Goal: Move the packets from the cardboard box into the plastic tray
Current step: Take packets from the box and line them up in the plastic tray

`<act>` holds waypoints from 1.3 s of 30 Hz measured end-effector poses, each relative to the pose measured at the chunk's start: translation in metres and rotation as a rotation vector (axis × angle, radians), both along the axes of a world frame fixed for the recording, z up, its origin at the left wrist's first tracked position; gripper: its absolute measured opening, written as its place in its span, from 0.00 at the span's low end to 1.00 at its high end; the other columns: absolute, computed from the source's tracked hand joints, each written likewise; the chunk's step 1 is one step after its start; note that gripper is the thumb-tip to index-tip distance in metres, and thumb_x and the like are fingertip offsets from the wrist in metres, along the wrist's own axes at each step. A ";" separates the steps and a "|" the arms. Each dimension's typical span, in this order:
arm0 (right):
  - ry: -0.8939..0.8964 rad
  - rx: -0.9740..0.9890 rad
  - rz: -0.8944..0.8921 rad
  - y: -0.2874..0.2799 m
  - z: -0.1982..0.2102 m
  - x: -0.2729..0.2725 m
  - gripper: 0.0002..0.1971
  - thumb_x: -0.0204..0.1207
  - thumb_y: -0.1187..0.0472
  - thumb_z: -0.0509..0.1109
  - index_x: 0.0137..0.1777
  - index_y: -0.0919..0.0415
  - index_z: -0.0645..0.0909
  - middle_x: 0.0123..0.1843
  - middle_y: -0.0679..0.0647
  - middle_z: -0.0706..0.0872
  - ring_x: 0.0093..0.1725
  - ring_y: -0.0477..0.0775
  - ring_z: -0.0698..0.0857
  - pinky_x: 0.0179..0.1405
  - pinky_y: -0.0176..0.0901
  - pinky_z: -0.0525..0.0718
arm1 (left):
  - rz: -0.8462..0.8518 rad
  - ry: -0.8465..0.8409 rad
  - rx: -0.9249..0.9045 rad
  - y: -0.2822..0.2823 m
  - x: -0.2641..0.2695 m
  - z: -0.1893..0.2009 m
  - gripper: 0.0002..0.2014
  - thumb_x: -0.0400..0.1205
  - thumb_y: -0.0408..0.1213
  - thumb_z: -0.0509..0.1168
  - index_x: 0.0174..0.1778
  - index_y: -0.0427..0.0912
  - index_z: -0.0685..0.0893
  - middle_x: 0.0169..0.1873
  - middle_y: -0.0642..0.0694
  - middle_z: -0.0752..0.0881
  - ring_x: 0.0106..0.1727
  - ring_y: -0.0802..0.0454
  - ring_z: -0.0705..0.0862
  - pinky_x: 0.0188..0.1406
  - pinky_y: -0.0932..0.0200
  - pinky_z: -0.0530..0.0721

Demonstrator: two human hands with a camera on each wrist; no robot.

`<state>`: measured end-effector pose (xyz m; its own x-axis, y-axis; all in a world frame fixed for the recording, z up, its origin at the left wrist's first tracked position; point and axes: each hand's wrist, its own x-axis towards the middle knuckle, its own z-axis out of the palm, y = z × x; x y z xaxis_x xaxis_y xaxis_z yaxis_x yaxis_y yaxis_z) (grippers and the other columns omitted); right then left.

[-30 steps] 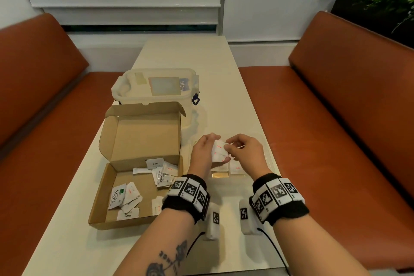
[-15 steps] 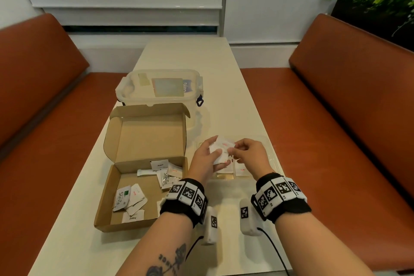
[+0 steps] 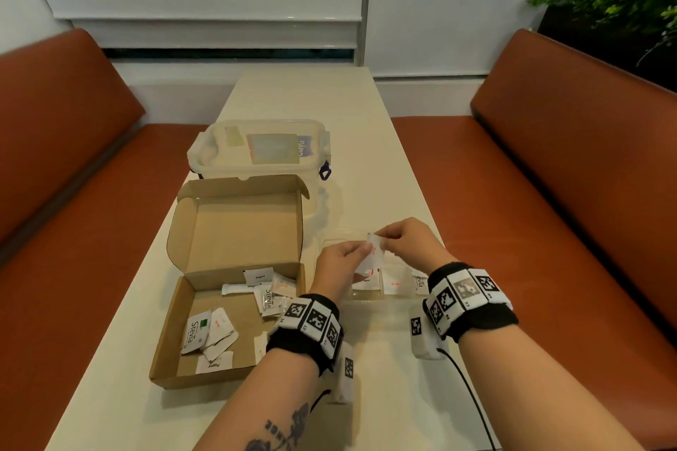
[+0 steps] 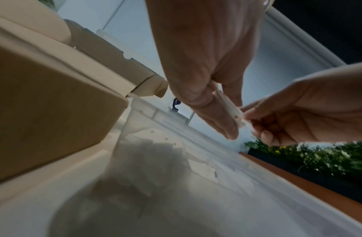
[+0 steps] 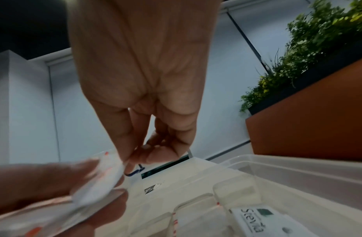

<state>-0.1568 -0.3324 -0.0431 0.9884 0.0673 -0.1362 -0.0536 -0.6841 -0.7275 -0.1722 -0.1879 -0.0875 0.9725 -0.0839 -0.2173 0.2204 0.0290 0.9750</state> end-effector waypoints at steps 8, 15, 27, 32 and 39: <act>-0.025 0.263 -0.162 0.006 -0.022 -0.011 0.06 0.74 0.57 0.74 0.44 0.59 0.81 0.41 0.56 0.87 0.40 0.52 0.85 0.41 0.42 0.85 | 0.148 -0.002 0.032 -0.006 0.001 -0.008 0.13 0.80 0.38 0.69 0.58 0.36 0.84 0.51 0.46 0.84 0.51 0.53 0.83 0.36 0.65 0.85; -0.095 0.153 -0.223 -0.015 -0.029 -0.005 0.03 0.75 0.65 0.73 0.46 0.61 0.87 0.38 0.50 0.86 0.33 0.39 0.80 0.34 0.27 0.74 | 0.234 0.027 -0.080 -0.004 -0.001 -0.016 0.12 0.85 0.33 0.61 0.61 0.40 0.85 0.56 0.48 0.84 0.55 0.54 0.83 0.45 0.64 0.85; -0.017 -0.465 0.002 -0.024 -0.050 -0.008 0.09 0.79 0.60 0.67 0.49 0.54 0.89 0.47 0.52 0.90 0.52 0.55 0.85 0.55 0.47 0.83 | 0.278 0.018 -0.059 -0.001 -0.001 -0.025 0.16 0.85 0.29 0.58 0.66 0.41 0.82 0.62 0.49 0.80 0.63 0.51 0.80 0.54 0.58 0.85; -0.082 -0.545 0.063 -0.021 -0.058 -0.008 0.09 0.80 0.58 0.66 0.51 0.53 0.89 0.52 0.49 0.88 0.58 0.53 0.80 0.55 0.46 0.81 | 0.269 0.013 -0.001 0.000 0.000 -0.028 0.16 0.85 0.29 0.58 0.66 0.42 0.83 0.66 0.46 0.81 0.67 0.49 0.79 0.64 0.51 0.82; -0.100 -0.440 0.032 -0.021 -0.067 -0.014 0.06 0.71 0.63 0.73 0.38 0.55 0.78 0.41 0.48 0.77 0.44 0.48 0.74 0.38 0.35 0.69 | 0.254 0.004 0.055 -0.002 0.001 -0.029 0.16 0.85 0.30 0.58 0.66 0.42 0.83 0.66 0.45 0.82 0.68 0.49 0.79 0.70 0.46 0.77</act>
<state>-0.1711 -0.3532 -0.1104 0.9965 0.0556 -0.0624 0.0289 -0.9296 -0.3674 -0.1714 -0.1895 -0.1165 0.9600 0.1749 -0.2187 0.2167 0.0305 0.9758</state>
